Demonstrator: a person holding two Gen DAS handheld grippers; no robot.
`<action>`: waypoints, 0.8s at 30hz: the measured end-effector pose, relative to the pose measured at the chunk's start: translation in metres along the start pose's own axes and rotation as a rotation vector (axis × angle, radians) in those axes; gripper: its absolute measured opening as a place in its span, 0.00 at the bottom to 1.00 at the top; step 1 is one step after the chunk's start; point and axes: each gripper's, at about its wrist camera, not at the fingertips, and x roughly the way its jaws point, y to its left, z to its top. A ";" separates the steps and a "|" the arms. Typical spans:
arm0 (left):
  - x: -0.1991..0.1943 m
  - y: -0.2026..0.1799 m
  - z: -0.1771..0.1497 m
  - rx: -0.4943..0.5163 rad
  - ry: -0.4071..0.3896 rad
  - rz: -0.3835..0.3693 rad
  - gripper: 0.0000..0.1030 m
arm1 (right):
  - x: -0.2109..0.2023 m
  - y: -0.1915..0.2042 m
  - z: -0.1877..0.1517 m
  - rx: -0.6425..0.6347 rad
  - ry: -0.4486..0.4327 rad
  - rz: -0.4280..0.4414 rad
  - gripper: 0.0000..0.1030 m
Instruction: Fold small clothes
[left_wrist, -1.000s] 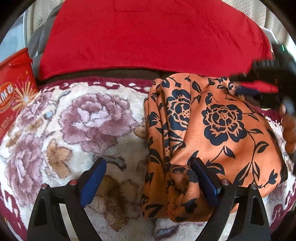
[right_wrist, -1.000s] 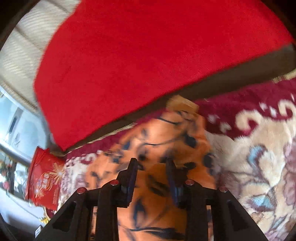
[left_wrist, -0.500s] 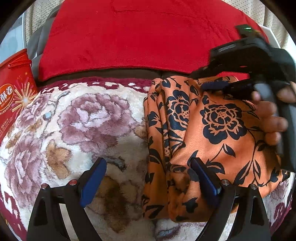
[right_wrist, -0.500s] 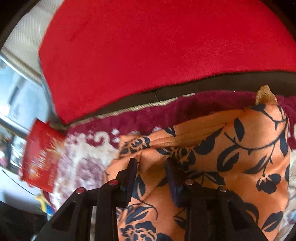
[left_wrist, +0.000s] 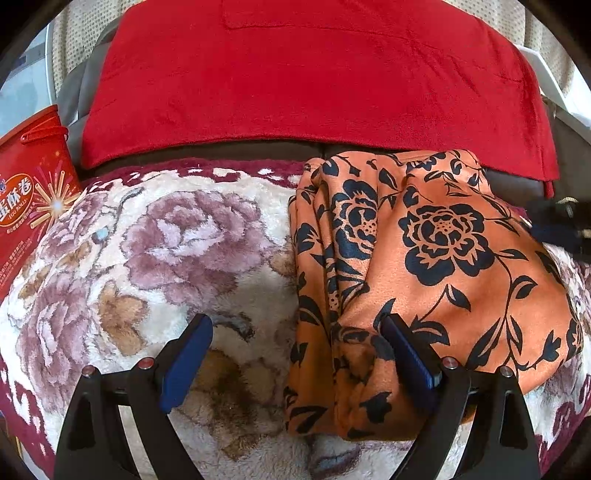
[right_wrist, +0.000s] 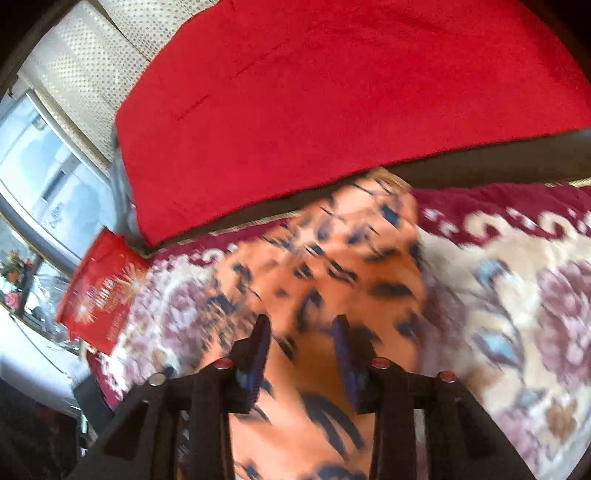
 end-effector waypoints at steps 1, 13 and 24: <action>0.001 0.000 0.000 0.002 0.000 0.000 0.91 | 0.000 -0.004 -0.006 0.000 -0.002 0.001 0.51; -0.004 -0.005 0.000 0.006 -0.003 0.042 0.91 | -0.023 -0.007 -0.040 -0.059 -0.021 0.000 0.52; -0.051 -0.011 0.007 0.014 -0.116 0.080 0.91 | -0.075 -0.032 -0.073 -0.066 -0.208 0.109 0.56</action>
